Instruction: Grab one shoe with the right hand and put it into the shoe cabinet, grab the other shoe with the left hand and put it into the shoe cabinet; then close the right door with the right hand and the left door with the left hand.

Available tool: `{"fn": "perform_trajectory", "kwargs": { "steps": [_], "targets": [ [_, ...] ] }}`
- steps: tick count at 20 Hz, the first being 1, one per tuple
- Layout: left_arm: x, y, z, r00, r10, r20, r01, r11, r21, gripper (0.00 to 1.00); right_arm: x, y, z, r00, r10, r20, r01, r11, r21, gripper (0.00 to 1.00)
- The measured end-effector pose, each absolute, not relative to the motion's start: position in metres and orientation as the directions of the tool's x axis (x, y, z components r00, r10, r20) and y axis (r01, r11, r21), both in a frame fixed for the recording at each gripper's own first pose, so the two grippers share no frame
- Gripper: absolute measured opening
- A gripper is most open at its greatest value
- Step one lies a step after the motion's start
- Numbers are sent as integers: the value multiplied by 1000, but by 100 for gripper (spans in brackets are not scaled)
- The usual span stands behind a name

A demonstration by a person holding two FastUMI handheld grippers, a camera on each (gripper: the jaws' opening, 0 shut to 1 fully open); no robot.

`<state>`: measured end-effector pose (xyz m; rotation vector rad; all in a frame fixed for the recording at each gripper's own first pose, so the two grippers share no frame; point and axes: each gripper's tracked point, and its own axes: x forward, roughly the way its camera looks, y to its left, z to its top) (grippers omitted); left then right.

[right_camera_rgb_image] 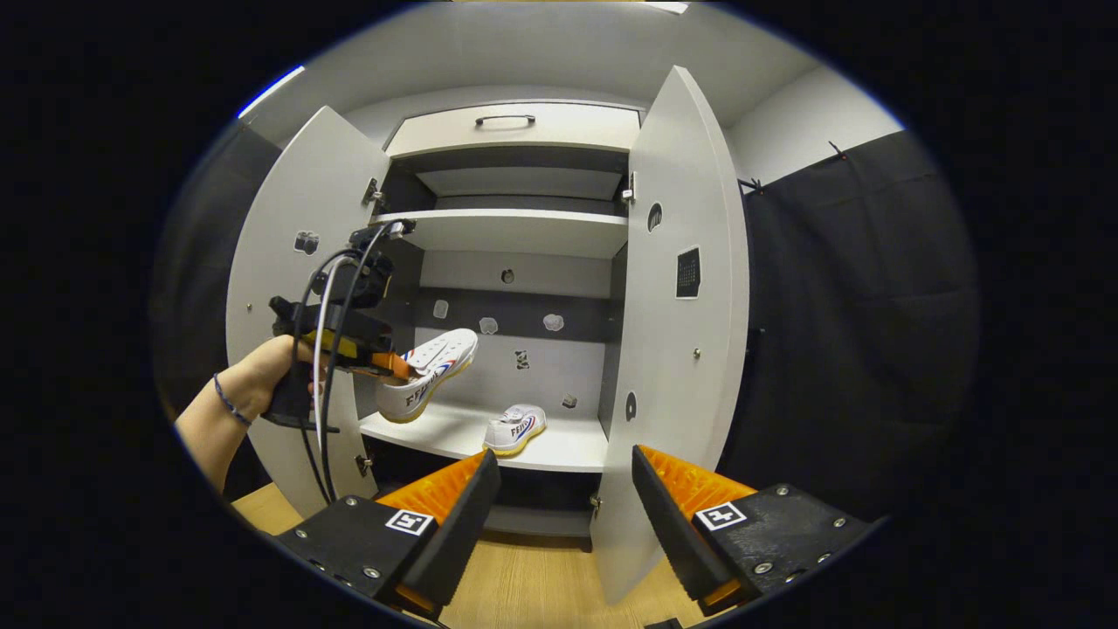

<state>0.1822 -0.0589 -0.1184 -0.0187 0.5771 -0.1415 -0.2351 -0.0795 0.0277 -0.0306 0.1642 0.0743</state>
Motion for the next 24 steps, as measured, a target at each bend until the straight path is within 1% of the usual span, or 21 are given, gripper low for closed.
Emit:
{"fn": "perform_trajectory", "kwargs": {
  "steps": [2, 6, 7, 8, 12, 14, 18, 19, 20, 21, 22, 24],
  "targets": [
    [180, -57, -121, 805, -117, -582, 108, 993, -50, 6, -233, -82, 30, 985, 68, -160, -73, 997, -26, 93],
    [175, -58, -126, 750, -109, -652, 105, 993, -45, 6, -233, -87, 32, 986, 60, -156, -66, 997, -37, 93],
    [174, -59, -129, 737, -105, -668, 106, 994, -40, 7, -234, -88, 33, 986, 57, -157, -64, 997, -38, 93],
    [176, -61, -136, 727, -107, -678, 104, 994, -45, 6, -234, -87, 32, 986, 58, -157, -65, 997, -38, 93],
    [176, -62, -150, 699, -103, -708, 85, 995, -61, 6, -234, -86, 29, 984, 66, -165, -72, 997, -28, 93],
    [174, -60, -157, 675, -85, -733, 67, 996, -54, 6, -235, -84, 28, 983, 73, -167, -78, 997, -18, 93],
    [171, -51, -159, 659, -36, -751, 54, 999, -1, 6, -238, -84, 28, 984, 76, -160, -79, 997, -12, 93],
    [171, -52, -156, 669, -46, -742, 64, 998, -4, 8, -238, -86, 28, 984, 73, -161, -76, 997, -13, 98],
    [175, -56, -155, 686, -68, -725, 85, 996, -12, 11, -238, -87, 26, 984, 70, -166, -73, 997, -12, 93],
    [176, -56, -155, 691, -63, -720, 96, 995, 4, 23, -239, -88, 24, 982, 71, -173, -74, 997, -7, 93],
    [172, -57, -151, 695, -63, -717, 107, 994, 16, 27, -239, -87, 22, 981, 75, -180, -76, 997, 3, 93],
    [168, -59, -135, 731, -59, -680, 128, 990, 52, 39, -241, -86, 20, 978, 88, -192, -84, 996, 27, 93]
  ]
}}
